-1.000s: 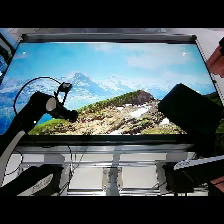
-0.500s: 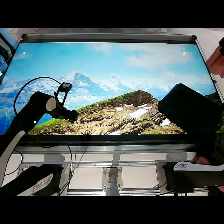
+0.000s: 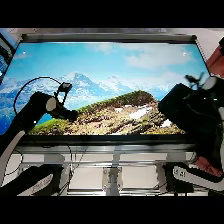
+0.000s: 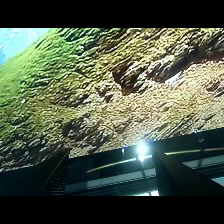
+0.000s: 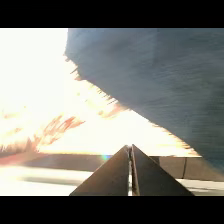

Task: Fold the clothes and pants, and hang the long-sleeved shirts on hangers.

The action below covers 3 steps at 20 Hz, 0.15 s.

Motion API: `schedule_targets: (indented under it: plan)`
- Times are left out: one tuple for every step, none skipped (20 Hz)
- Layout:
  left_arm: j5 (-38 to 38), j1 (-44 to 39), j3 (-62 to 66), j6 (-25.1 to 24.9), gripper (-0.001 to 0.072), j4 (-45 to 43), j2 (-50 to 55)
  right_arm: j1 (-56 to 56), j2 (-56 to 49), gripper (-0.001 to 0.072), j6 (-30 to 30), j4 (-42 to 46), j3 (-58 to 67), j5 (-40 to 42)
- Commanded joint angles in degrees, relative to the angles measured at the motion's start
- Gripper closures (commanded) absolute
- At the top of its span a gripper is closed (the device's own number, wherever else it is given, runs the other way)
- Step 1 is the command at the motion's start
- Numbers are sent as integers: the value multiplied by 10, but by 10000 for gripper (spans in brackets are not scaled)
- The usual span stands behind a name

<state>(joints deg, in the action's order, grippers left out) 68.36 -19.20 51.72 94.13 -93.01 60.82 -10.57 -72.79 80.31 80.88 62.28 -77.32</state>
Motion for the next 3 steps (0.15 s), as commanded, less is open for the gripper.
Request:
schedule_targets:
  plan:
    - [0,0,0,0,126,0,0,110,7,683,9,-1,-46,21]
    - [0,0,0,0,126,0,0,134,7,684,14,-1,-50,28]
    - [0,0,0,0,126,0,0,156,7,684,15,-1,-51,33]
